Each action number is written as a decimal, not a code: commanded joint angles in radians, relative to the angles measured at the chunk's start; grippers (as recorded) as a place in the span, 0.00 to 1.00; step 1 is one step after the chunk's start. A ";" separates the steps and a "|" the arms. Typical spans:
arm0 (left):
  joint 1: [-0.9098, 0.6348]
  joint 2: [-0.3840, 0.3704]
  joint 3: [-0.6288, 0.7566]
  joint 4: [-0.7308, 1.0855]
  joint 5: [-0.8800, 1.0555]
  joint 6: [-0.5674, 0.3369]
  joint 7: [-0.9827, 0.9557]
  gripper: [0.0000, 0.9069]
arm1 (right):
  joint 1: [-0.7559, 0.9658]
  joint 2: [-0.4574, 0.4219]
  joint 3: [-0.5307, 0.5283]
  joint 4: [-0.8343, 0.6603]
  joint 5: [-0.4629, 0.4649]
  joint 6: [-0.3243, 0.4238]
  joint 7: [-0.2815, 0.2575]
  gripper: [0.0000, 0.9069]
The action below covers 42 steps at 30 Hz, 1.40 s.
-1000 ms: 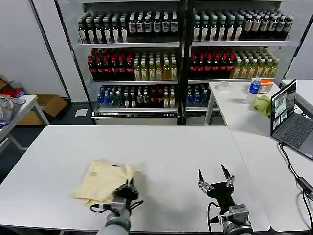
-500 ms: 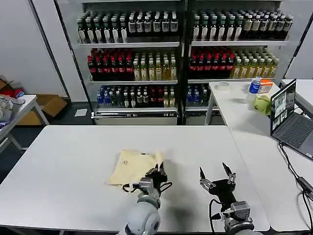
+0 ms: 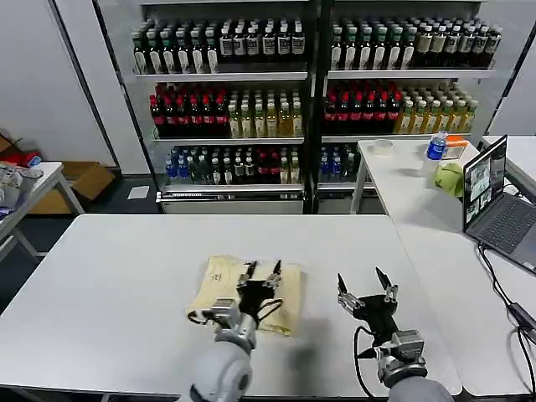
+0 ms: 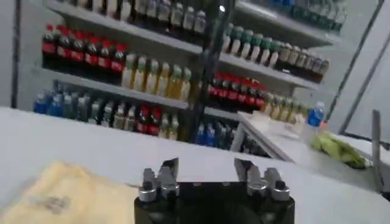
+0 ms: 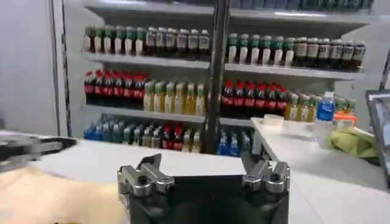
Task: Fold and organize the clothes.
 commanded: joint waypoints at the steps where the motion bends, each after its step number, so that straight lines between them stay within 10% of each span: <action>1: 0.202 0.242 -0.380 -0.218 -0.059 -0.039 0.052 1.00 | 0.080 0.015 -0.042 -0.064 0.048 0.102 0.016 1.00; 11: 0.355 0.331 -0.608 -0.250 -0.114 -0.011 0.091 1.00 | 0.107 0.074 -0.093 -0.082 0.049 0.009 0.040 1.00; 23: 0.414 0.322 -0.636 -0.294 -0.125 -0.009 0.090 1.00 | 0.268 0.279 -0.176 -0.315 0.333 -0.126 0.211 1.00; 42: 0.431 0.323 -0.653 -0.315 -0.145 -0.005 0.089 1.00 | 0.377 0.398 -0.199 -0.451 0.482 -0.178 0.247 1.00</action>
